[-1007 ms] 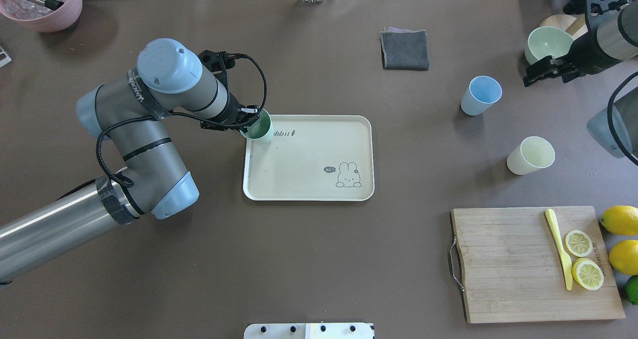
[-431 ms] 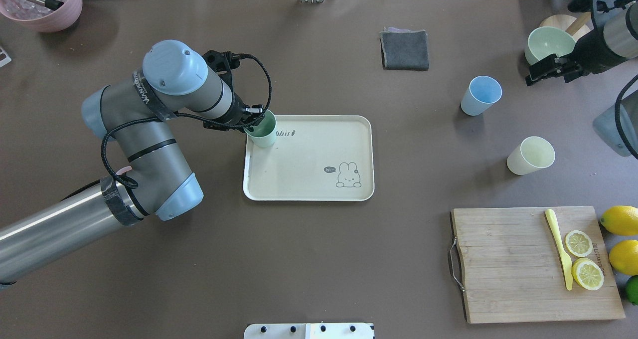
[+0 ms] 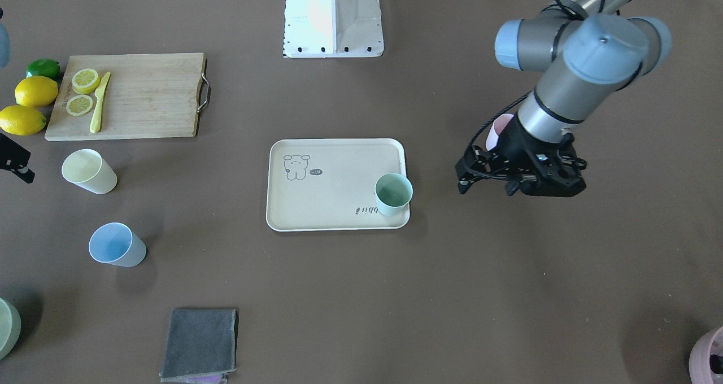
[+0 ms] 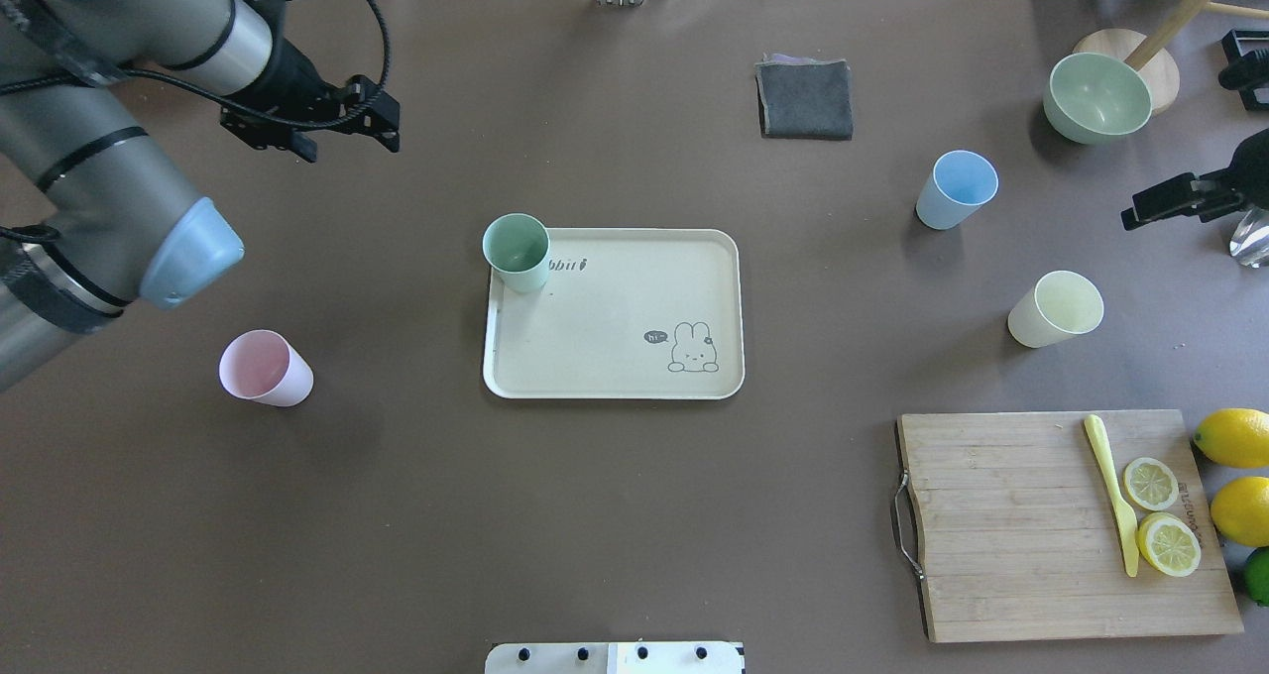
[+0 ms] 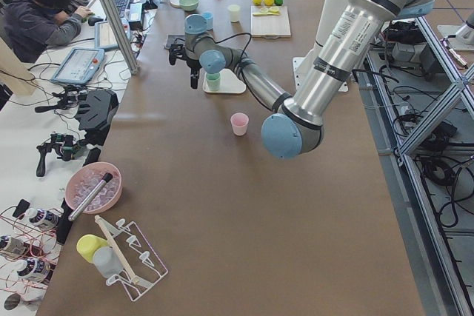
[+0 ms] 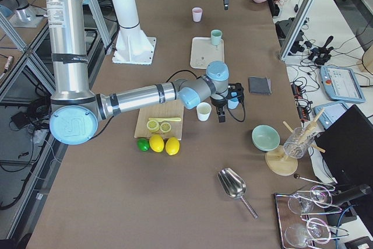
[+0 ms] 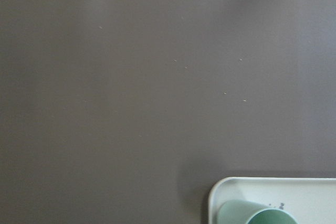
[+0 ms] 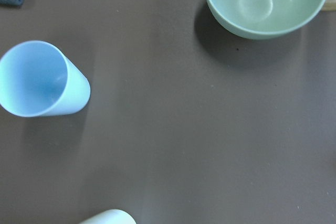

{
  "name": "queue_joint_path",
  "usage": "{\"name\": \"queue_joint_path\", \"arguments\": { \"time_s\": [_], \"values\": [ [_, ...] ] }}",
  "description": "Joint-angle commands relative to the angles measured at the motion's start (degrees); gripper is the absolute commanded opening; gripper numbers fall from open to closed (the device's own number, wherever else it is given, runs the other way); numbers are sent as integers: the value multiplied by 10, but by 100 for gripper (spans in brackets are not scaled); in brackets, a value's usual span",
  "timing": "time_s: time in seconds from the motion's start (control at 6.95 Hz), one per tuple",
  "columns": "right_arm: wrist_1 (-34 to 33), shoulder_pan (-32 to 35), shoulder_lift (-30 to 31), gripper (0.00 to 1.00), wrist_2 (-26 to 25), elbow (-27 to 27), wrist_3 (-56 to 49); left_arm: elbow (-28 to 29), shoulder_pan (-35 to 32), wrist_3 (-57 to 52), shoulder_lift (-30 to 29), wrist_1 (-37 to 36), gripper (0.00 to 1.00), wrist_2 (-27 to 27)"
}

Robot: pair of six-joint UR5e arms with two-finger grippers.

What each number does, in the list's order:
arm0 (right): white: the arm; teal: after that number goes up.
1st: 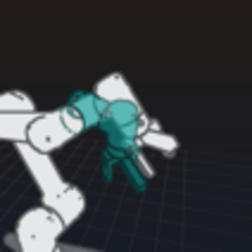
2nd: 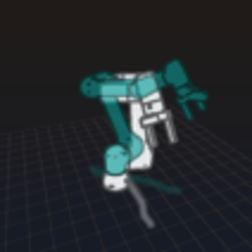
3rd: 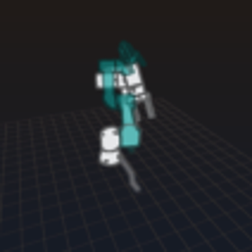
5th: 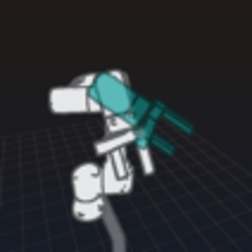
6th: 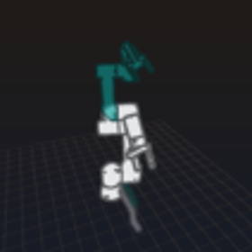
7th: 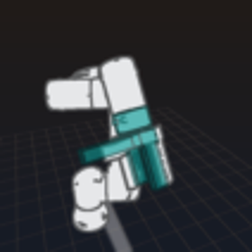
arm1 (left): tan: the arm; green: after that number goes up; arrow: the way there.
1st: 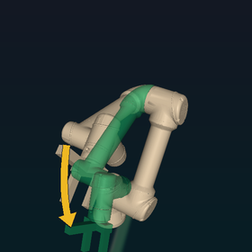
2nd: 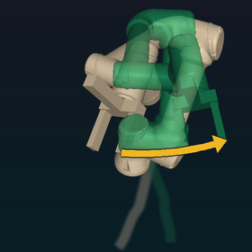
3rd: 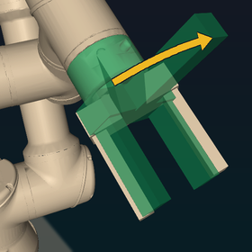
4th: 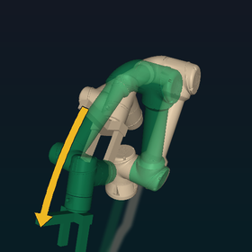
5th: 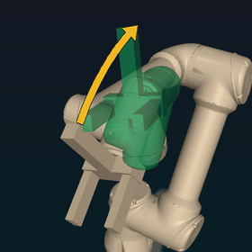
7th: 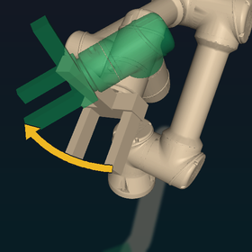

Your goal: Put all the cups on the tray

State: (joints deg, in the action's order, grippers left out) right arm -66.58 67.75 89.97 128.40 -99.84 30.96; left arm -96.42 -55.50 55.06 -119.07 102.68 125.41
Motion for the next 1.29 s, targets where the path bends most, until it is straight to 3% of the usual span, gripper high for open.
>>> {"name": "queue_joint_path", "arguments": {
  "time_s": [0.0, 0.14, 0.58, 0.72, 0.86, 1.01, 1.15],
  "values": [
    [15, -48, 18, 94, -48, -1, 43, -8, -23, -43, 25, -3, 98, 16],
    [15, -82, 14, 92, -80, -3, 81, -9, -22, -43, 26, -3, 98, 16],
    [15, -106, 22, 88, -79, -18, 83, -9, -22, -43, 26, -3, 98, 12],
    [16, -117, 25, 69, -83, -19, 88, -10, -22, -42, 27, -3, 98, 11],
    [16, -122, 25, 21, -82, -19, 86, -10, -22, -42, 27, -3, 98, 11],
    [15, -132, 25, 0, -83, -20, 87, -10, -22, -42, 27, -3, 98, 11],
    [15, -140, 25, 0, -89, -20, 87, -9, -22, -42, 27, -3, 98, 11]
  ]
}}
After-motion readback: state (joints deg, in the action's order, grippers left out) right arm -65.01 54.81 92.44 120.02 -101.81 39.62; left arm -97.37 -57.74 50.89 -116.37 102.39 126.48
